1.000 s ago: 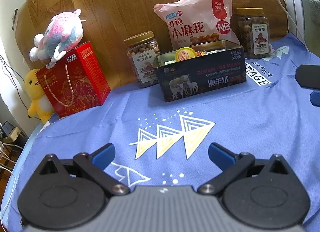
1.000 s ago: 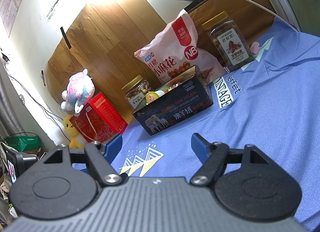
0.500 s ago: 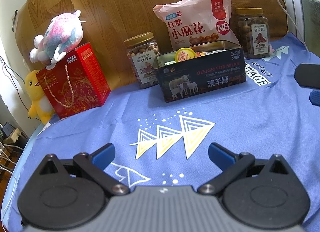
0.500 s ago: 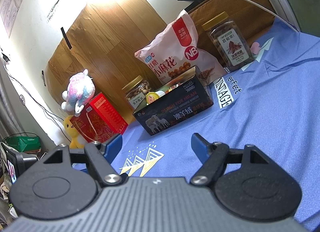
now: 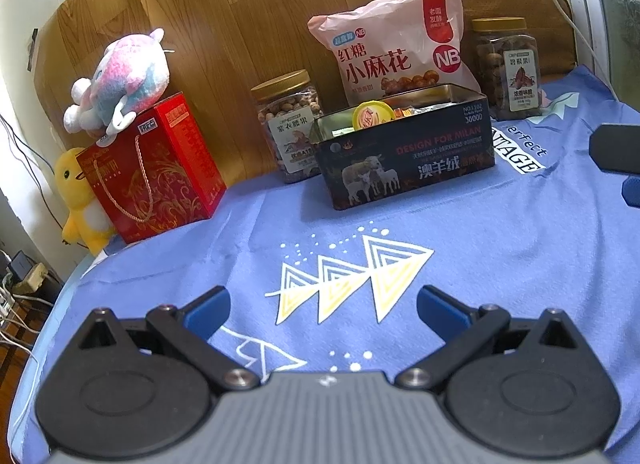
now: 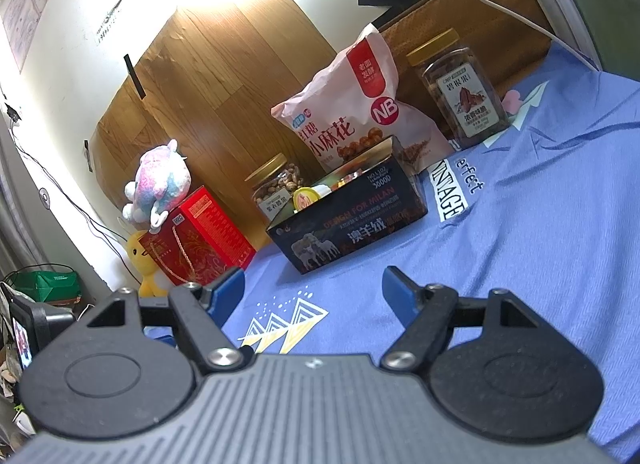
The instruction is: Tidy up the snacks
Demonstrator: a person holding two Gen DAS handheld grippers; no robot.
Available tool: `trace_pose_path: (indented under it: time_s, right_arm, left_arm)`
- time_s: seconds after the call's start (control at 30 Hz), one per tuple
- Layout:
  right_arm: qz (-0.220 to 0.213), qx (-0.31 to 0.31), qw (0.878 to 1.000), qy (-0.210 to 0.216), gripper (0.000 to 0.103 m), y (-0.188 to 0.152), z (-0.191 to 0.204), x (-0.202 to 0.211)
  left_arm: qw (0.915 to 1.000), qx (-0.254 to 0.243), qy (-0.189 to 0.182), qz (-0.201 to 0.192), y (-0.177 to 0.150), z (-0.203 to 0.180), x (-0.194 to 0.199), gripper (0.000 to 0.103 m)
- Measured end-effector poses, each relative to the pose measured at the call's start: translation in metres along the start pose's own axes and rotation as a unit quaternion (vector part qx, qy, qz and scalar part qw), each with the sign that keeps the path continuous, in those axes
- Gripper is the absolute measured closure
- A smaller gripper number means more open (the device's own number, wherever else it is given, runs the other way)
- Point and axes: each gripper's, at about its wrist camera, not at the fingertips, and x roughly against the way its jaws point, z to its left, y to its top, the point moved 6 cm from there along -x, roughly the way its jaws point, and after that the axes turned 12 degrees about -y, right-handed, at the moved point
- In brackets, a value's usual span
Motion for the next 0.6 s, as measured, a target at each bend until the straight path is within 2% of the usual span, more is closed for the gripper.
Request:
trace_pose_path:
  time_s: [0.6]
  right_arm:
    - [0.000, 0.000, 1.000, 0.001, 0.025, 0.0013, -0.0015, -0.0001]
  left_arm:
    - [0.9999, -0.005, 0.009, -0.006, 0.0002, -0.0003, 0.0000, 0.000]
